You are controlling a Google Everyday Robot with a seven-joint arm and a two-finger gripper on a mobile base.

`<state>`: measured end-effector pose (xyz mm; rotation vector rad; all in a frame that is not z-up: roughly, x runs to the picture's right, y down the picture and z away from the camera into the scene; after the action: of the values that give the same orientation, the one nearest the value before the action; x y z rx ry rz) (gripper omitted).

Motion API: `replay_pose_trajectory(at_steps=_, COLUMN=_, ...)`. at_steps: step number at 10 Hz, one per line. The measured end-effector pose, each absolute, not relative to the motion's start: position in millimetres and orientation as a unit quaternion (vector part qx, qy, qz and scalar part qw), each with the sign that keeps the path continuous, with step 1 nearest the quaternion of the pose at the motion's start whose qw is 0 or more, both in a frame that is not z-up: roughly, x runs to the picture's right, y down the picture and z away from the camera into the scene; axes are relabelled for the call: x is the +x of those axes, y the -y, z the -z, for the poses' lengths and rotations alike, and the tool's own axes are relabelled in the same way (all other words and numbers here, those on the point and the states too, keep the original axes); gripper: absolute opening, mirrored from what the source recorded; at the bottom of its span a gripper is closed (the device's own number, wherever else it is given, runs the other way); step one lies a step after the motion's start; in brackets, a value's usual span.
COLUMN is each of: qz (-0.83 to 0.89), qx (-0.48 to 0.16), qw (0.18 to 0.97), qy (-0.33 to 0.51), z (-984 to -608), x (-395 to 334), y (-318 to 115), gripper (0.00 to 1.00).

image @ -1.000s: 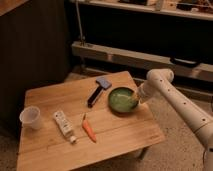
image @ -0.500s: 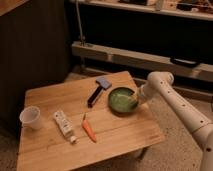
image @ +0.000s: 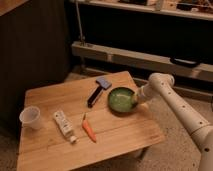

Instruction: Drag the ceramic bowl in a circle

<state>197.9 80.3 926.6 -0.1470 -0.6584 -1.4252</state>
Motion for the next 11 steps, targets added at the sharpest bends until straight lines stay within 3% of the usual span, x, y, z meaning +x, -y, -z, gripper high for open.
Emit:
replay_pose_trajectory(at_steps=2, qz=0.705, qx=-0.085, qw=0.65, qy=0.27, z=-920.7, x=177.2, y=-66.7, gripper=0.0)
replay_pose_trajectory(at_steps=7, qz=0.859, qx=-0.035, qw=0.46, qy=0.223, z=-859.5, x=81.0, y=-22.8, gripper=0.0)
replay_pose_trajectory(at_steps=11, qz=0.87, qx=-0.021, qw=0.43, qy=0.241, z=-855.2, x=70.9, y=-22.1, gripper=0.0)
